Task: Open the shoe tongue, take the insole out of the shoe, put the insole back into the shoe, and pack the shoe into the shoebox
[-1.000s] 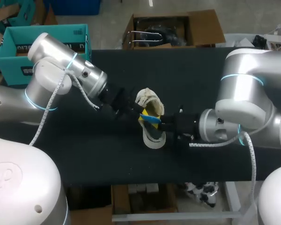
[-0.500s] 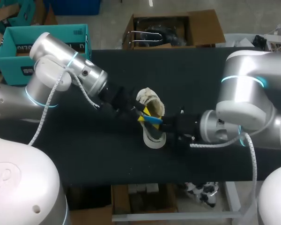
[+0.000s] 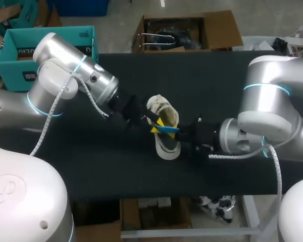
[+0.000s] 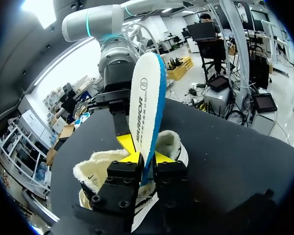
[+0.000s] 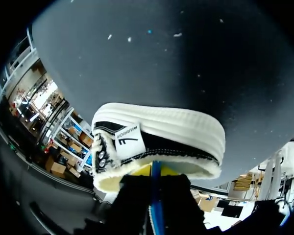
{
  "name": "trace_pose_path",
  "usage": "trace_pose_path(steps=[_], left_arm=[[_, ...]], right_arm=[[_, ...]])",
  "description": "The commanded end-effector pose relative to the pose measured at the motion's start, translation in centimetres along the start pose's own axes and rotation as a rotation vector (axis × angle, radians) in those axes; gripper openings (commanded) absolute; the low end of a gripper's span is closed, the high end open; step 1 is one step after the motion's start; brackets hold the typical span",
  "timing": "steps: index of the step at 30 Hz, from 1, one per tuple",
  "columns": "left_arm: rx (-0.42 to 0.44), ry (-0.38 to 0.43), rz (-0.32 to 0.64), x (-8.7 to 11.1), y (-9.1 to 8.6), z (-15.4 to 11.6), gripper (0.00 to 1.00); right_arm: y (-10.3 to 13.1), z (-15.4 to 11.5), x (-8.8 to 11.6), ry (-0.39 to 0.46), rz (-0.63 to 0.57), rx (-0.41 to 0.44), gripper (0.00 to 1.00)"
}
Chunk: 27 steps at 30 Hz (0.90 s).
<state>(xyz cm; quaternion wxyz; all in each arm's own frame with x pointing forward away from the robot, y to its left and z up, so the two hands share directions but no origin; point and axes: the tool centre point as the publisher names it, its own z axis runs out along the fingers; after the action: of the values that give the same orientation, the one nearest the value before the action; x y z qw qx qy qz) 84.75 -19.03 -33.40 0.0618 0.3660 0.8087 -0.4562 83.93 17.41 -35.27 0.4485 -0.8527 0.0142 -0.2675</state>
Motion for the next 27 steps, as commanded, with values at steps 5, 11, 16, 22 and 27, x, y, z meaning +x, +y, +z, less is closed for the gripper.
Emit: trace_pose_path(steps=[5, 11, 16, 22, 27], left_arm=[[-0.005, -0.01, -0.007, 0.1, 0.2, 0.3, 0.0], [-0.008, -0.015, -0.011, 0.1, 0.2, 0.3, 0.0], [-0.005, -0.018, -0.014, 0.2, 0.2, 0.4, 0.0], [-0.024, -0.042, -0.005, 0.2, 0.2, 0.5, 0.0], [-0.028, -0.06, 0.001, 0.1, 0.2, 0.3, 0.0]], right_arm=[[-1.1, -1.0, -0.5, -0.01, -0.014, -0.011, 0.49], [-2.9, -2.2, -1.4, -0.006, -0.036, -0.058, 0.33], [-3.2, -2.0, -1.2, -0.017, -0.046, -0.062, 0.0], [-2.4, -0.8, -0.6, -0.034, -0.049, -0.062, 0.0], [-2.2, -0.2, -0.2, -0.04, -0.075, -0.069, 0.0]])
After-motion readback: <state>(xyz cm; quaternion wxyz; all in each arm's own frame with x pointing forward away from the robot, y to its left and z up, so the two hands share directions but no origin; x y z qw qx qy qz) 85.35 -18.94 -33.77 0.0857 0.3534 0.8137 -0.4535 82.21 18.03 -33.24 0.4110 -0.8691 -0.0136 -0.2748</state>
